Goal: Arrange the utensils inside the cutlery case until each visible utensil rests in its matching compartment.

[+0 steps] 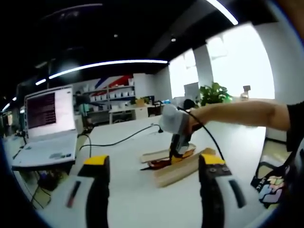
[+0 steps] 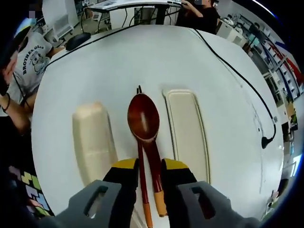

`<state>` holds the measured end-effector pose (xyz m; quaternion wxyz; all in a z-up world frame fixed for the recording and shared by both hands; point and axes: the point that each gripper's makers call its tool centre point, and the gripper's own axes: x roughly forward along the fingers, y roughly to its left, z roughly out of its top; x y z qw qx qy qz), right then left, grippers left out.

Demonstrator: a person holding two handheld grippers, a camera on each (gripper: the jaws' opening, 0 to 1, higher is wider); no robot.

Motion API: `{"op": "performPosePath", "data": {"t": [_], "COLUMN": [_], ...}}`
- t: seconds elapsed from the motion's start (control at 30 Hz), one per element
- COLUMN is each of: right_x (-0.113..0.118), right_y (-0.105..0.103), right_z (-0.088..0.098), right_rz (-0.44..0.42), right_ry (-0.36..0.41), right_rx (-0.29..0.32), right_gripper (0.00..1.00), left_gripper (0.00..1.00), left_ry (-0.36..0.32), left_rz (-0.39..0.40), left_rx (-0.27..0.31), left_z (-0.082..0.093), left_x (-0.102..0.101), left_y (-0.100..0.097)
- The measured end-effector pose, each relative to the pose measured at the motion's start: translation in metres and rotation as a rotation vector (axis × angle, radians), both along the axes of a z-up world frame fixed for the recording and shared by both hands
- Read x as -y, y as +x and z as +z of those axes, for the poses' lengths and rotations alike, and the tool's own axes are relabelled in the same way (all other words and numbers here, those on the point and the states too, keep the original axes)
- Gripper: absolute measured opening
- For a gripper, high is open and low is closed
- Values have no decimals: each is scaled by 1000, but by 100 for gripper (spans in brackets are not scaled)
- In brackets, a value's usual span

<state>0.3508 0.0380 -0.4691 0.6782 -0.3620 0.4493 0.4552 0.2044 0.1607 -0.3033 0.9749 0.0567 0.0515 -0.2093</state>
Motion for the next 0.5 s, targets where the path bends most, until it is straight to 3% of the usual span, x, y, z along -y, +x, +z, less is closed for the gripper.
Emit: {"op": "performPosePath", "data": {"t": [0.37,0.5], "right_x": [9,12], "right_y": [8,6], "right_z": [1,7], "right_rz": [-14,-20], "right_ry": [-16,9], "right_rx": [22,8], "right_gripper": [13,5], "left_gripper": [80,79], "left_ry": [-5,-3], "left_rz": [-4,-2], "left_rx": [1,-2], "left_z": [0,-2], "left_x": [0,-1], "left_y": [-2,-3]}}
